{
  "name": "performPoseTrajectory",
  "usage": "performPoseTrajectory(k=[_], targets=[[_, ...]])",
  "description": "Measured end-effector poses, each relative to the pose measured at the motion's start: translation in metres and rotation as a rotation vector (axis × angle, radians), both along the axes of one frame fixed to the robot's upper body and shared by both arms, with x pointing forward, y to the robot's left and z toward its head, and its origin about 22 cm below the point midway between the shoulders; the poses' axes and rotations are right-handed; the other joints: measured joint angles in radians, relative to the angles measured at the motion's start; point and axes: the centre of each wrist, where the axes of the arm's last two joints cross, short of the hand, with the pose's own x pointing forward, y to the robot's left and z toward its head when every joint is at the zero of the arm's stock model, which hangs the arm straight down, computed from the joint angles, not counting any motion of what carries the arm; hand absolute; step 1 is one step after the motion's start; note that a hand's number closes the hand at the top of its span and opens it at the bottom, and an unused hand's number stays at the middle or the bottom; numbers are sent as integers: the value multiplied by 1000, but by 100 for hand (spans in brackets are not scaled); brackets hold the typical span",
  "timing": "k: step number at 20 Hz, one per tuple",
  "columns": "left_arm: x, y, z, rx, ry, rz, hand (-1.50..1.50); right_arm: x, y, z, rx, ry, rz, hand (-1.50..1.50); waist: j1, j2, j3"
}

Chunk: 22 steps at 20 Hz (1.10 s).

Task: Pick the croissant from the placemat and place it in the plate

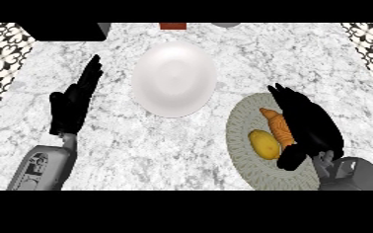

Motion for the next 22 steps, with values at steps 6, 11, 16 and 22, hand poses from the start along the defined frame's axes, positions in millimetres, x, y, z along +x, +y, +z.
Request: performPoseTrajectory(k=[6,11,16,22], targets=[[5,3,0,1,4,-3,0,14,-3,-22,-75,78,-16,-150,1,1,0],[6,0,3,0,0,2,0,20,-13,-49,-95,121,-24,-150,1,1,0],[3,4,2,5,2,0,0,29,-26,-65,-99,143,-34,-150,1,1,1],[10,1,7,1,7,6,0,33,-31,-84,-117,166,-48,-150,0,0,0]])
